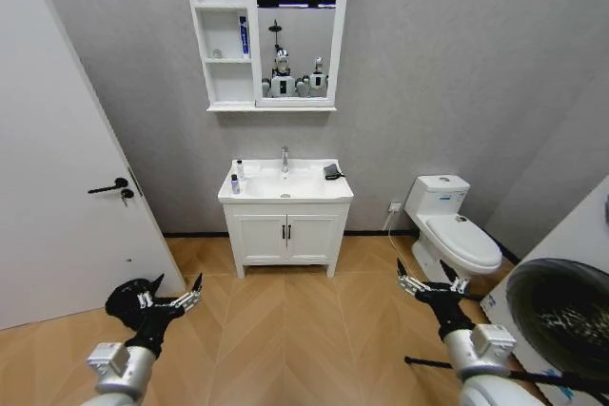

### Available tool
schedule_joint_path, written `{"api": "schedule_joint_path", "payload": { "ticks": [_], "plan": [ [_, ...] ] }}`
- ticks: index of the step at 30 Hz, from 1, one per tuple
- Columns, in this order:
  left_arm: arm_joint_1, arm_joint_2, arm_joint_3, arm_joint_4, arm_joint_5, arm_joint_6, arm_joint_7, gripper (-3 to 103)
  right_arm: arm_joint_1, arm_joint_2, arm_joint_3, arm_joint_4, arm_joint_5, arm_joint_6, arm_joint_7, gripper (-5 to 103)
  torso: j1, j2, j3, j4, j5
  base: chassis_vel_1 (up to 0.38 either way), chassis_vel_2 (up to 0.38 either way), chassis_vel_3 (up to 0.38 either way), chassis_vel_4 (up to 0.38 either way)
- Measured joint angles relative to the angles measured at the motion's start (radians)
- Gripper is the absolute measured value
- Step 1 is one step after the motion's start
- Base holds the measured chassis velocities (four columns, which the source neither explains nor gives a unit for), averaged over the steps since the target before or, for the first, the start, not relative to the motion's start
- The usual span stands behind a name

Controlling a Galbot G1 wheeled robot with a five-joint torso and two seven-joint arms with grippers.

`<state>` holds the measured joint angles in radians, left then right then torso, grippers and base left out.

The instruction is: Move facial cleanser and shampoo from washbasin to cabinet, then wipe washbasin with towel.

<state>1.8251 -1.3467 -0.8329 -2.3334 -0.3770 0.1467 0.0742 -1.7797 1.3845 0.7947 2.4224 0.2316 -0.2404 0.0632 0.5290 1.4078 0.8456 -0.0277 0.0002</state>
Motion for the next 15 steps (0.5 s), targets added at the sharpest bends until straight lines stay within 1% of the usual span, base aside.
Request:
{"api": "schedule_joint_path", "payload": {
  "ticks": [11, 13, 15],
  "plan": [
    [-0.017, 0.006, 0.004, 0.003, 0.014, 0.002, -0.001, 100, 0.003, 0.001, 0.002, 0.000, -0.002, -0.014, -0.001, 100, 0.000, 0.000, 0.000, -0.0001, 0.0000, 0.000, 0.000, 0.000, 0.000],
    [-0.017, 0.002, 0.006, 0.003, 0.022, 0.002, -0.001, 100, 0.006, 0.001, 0.001, -0.001, -0.001, -0.020, -0.002, 100, 0.000, 0.000, 0.000, 0.0001, 0.0000, 0.000, 0.000, 0.000, 0.000],
    [-0.018, -0.005, 0.007, 0.003, 0.028, 0.002, -0.001, 100, 0.007, -0.001, 0.008, -0.001, 0.001, -0.047, -0.009, 100, 0.000, 0.000, 0.000, 0.0000, 0.0000, 0.000, 0.000, 0.000, 0.000]
  ]
}}
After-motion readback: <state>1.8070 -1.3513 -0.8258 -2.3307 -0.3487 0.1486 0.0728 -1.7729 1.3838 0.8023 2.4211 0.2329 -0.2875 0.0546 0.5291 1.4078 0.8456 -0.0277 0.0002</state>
